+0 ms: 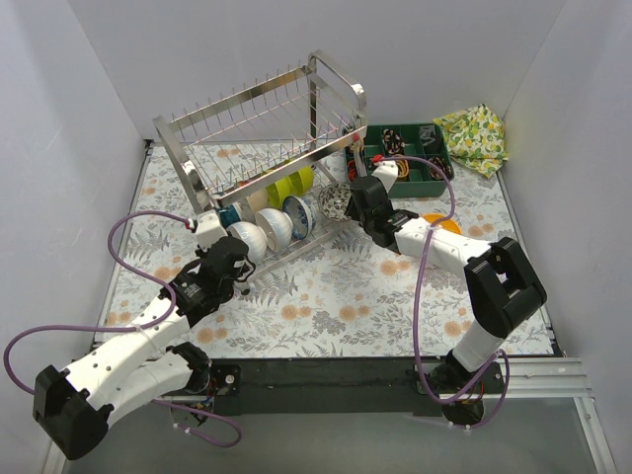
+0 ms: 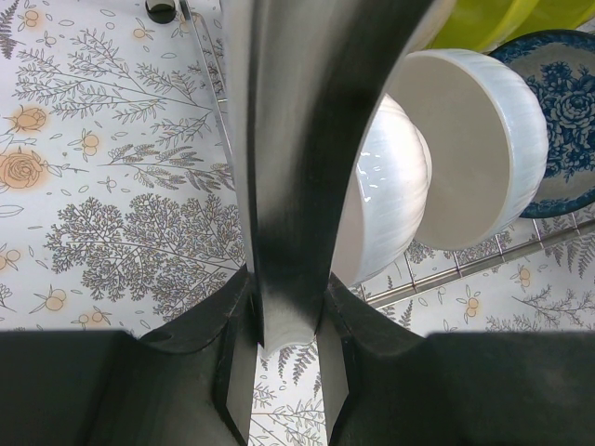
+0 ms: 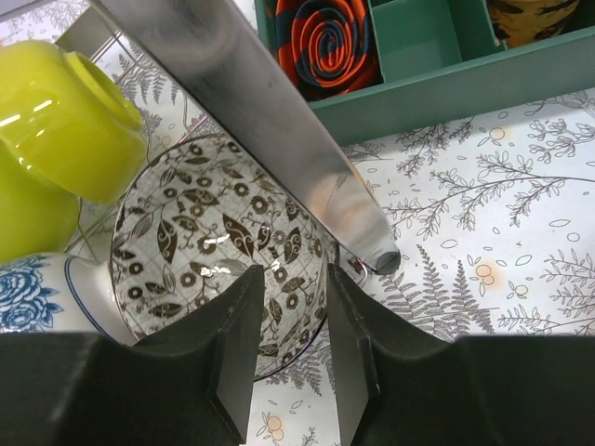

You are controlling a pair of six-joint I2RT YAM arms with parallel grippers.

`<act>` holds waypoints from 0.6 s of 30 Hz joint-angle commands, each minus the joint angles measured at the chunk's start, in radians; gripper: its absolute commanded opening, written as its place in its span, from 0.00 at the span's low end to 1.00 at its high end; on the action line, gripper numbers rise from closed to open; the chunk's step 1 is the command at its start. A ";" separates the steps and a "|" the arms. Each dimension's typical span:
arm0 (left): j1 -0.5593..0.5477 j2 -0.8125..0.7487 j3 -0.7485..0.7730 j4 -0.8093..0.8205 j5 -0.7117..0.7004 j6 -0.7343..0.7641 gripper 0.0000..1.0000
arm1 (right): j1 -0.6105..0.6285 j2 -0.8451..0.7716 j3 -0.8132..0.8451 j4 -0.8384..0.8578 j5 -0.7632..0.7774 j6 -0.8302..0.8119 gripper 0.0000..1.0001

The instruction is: Unload the bowls from the dish rack

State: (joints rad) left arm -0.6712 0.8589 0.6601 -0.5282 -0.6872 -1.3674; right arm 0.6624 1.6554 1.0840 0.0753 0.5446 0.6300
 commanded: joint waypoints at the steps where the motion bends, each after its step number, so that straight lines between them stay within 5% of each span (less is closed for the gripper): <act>1: -0.001 -0.058 0.010 0.008 -0.012 -0.016 0.02 | 0.000 -0.014 0.001 0.012 0.078 0.025 0.41; 18: -0.001 -0.061 0.009 0.010 -0.009 -0.012 0.02 | 0.000 0.055 0.031 0.009 -0.003 0.022 0.37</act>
State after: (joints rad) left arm -0.6712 0.8516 0.6552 -0.5255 -0.6827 -1.3643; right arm 0.6624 1.6855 1.0832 0.0731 0.5579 0.6296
